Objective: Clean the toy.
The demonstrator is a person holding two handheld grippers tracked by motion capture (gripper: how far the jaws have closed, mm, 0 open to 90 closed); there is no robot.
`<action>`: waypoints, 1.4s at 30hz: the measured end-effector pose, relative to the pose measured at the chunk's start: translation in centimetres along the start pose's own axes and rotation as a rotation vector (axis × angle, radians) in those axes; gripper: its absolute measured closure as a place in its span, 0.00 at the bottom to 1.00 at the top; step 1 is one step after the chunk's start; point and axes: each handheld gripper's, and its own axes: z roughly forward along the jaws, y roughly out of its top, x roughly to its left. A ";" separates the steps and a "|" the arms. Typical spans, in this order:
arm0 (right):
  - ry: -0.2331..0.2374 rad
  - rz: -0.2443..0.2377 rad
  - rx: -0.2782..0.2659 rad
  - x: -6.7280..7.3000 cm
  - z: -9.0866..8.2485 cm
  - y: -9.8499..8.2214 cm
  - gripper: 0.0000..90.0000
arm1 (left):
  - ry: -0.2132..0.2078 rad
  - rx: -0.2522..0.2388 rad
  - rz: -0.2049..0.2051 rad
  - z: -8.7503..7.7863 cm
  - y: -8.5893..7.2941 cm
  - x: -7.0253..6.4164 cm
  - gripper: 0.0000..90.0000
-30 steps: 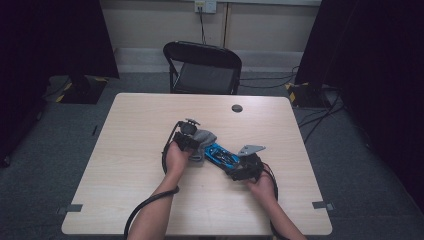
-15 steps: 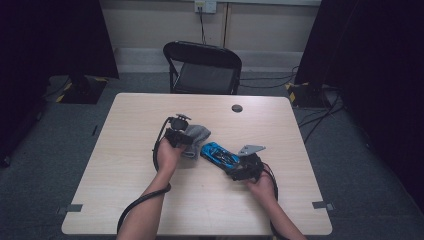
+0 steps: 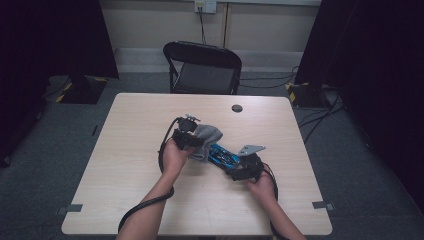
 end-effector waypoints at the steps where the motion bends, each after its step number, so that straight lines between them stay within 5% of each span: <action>1: 0.000 0.000 0.000 0.0 0.0 0.0 0.26 | -0.008 0.000 0.011 0.1 0.1 -0.4 0.85; 22: 0.000 0.000 0.001 0.0 0.0 0.0 0.26 | -0.079 0.061 0.150 3.3 0.5 -6.9 0.85; 42: -0.001 0.000 -0.001 0.0 0.0 0.0 0.26 | -0.076 0.071 0.193 4.9 0.2 -9.1 0.85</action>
